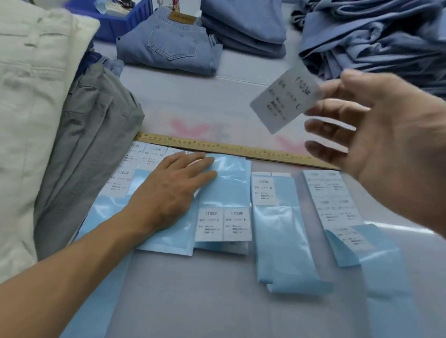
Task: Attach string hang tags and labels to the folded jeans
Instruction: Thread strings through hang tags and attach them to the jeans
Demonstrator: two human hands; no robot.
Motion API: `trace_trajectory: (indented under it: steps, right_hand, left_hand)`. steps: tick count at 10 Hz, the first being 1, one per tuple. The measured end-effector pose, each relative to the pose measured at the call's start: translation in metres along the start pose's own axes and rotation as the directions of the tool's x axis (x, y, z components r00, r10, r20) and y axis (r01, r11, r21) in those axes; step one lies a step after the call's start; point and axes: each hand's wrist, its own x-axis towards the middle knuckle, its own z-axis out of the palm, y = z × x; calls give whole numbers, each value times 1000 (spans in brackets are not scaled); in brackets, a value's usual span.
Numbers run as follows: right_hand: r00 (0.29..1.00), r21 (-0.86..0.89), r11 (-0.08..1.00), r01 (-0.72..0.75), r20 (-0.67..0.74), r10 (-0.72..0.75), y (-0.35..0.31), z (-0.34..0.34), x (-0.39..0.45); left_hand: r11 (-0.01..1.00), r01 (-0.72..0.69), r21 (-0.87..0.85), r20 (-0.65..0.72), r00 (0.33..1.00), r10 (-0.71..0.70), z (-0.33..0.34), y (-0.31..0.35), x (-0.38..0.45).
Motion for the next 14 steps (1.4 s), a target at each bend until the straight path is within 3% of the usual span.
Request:
trace_trajectory:
  steps: [1,2,3,4,5,6,9,10,11,13,14]
  right_hand:
    - [990,-33,999,18,-142,-22,-24,-28,-62]
    - [904,-108,967,-230,-392,171,-39,-48,-154]
    - [985,903,395,169,-165,-43,1,-96,-224]
    - [835,435,882,182,-542,96,18,-88,-215]
    - [729,247,959,141,-681,69,28,-90,-222]
    - [696,296,950,103,-703,144,39,-99,-228]
    - [811,311,936,163,-583,52,48,-99,-227]
    - [732,338,910,241,-679,58,41,-108,-227]
    - [611,370,868,331,-785,102,33,-130,-233]
    - [465,380,813,440,-872,156,19,-172,-262]
    - [404,347,801,488,-903,145,18,-187,-272]
  left_hand:
    - [976,-131,173,38,991,126,-9,6,1]
    - [935,-235,267,143,969,203,-18,13,9]
    - [895,-331,298,220,936,273,-20,16,20]
    - [909,-311,277,314,924,220,-17,8,28]
    - [995,58,76,384,920,-83,-18,-4,37]
    - [932,330,-149,481,848,-223,-27,-14,48]
    - [923,342,-180,468,855,-225,-75,30,40]
    - [935,275,-225,335,923,-191,-81,52,39]
    - [965,108,-240,248,968,-47,-83,91,54]
    - [917,-219,-335,62,965,253,-88,206,114]
    - [870,-189,-456,76,965,250,-83,263,150]
